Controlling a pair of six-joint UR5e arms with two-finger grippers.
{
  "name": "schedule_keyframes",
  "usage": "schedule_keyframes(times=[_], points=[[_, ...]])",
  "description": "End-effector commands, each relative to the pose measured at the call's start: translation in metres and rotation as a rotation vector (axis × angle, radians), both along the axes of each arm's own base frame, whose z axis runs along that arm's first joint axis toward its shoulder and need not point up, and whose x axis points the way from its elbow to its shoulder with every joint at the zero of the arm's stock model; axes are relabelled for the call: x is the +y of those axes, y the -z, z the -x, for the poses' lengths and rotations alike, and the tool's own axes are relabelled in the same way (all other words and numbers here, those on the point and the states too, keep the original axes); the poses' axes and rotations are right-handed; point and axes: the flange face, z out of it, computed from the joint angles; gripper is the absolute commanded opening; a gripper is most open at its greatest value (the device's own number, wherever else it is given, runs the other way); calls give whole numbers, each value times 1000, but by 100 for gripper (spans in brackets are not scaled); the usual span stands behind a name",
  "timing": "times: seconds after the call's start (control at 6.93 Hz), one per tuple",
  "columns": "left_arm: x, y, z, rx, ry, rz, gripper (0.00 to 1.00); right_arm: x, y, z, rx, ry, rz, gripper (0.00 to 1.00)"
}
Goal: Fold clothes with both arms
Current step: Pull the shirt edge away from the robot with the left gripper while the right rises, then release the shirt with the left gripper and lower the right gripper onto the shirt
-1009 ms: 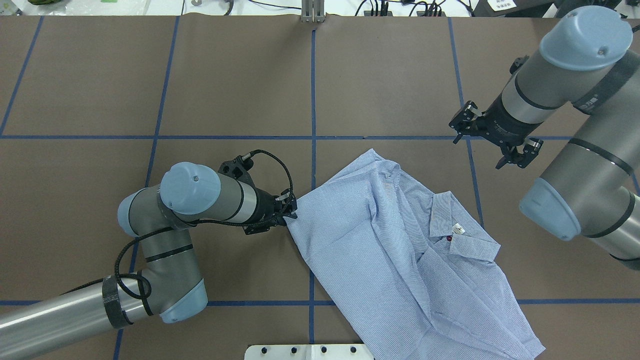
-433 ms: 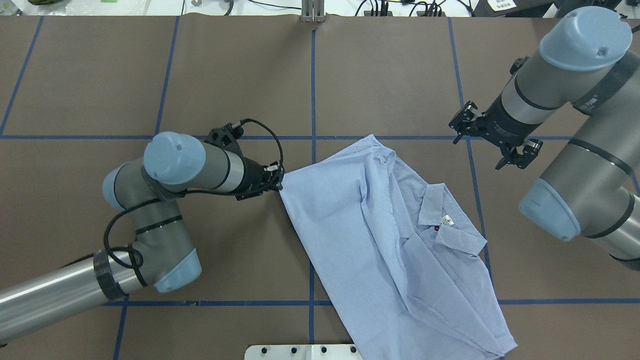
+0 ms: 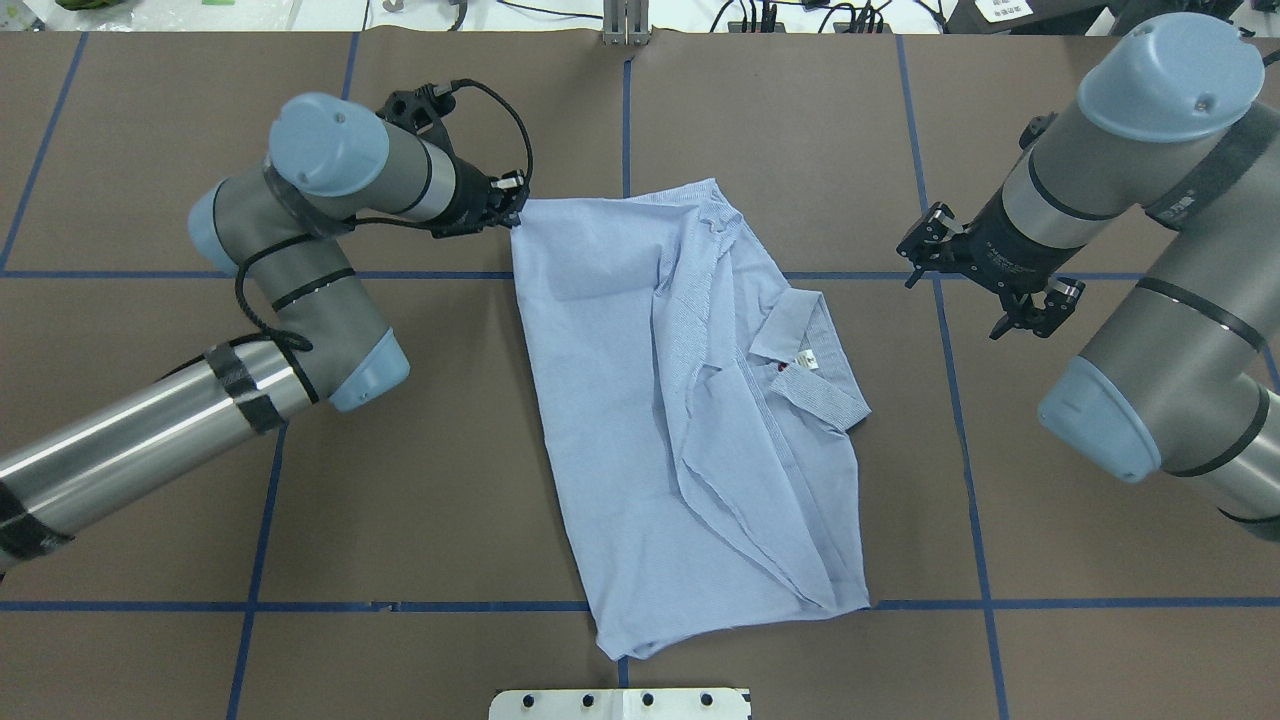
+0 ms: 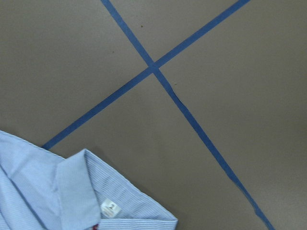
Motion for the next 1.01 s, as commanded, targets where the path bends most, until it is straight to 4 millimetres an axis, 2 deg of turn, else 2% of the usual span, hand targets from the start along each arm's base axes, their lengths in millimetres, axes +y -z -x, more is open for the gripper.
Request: schedule_keyframes(times=[0.0,0.14,0.29,0.43,0.58,0.72,0.87], points=[[-76,-20,13,-43,37,-82,0,2,3,5,-3,11,-5,100],[-83,-14,15,-48,43,-92,51,6,5,14,-4,27,-8,100],[-84,-4,15,-39,43,-100,79,8,9,18,-7,32,-20,100],[-78,17,33,-5,31,-117,87,13,29,37,-23,41,-97,100],[-34,12,59,41,-56,-101,87,28,42,65,-20,17,-187,100],[3,9,97,71,-69,-122,87,53,55,101,-21,27,-257,100],[26,7,129,94,-74,-139,87,78,72,131,-37,74,-293,100]])
